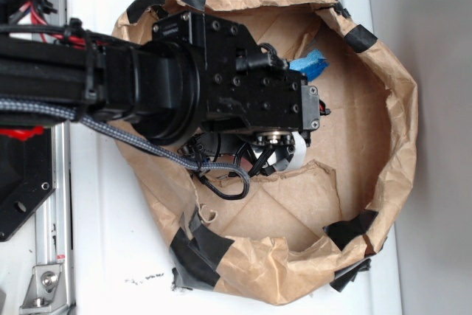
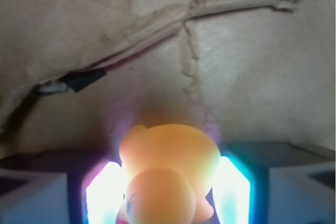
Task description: Grab the yellow duck.
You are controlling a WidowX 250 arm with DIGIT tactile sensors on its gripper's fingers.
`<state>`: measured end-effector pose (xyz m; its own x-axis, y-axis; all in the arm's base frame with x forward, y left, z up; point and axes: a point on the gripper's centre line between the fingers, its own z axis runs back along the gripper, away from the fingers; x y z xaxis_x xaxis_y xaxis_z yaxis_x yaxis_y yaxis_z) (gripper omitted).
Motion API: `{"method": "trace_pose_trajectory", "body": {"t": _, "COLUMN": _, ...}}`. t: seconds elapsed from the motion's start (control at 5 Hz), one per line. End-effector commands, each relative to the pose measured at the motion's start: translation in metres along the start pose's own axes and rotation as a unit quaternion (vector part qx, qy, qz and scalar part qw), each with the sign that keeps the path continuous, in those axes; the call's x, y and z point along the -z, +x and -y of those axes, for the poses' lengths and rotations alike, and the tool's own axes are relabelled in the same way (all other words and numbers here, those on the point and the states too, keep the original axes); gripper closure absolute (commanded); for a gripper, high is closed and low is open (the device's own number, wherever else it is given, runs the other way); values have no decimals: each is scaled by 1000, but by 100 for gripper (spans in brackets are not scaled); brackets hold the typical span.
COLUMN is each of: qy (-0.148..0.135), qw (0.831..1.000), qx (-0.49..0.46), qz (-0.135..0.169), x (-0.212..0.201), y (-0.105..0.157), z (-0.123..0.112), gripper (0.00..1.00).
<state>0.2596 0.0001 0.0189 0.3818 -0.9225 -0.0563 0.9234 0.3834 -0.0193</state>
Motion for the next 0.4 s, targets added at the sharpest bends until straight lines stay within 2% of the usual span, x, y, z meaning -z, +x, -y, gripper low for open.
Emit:
{"method": "trace_pose_trajectory", "body": {"t": 0.0, "qy": 57, "qw": 979, "qx": -152, "qz": -123, "x": -72, "y": 39, "z": -9, "gripper": 100}}
{"method": "trace_pose_trajectory", "body": {"t": 0.2, "qy": 9, "qw": 954, "qx": -267, "qz": -132, "x": -105, "y": 47, "z": -11, "gripper": 100}}
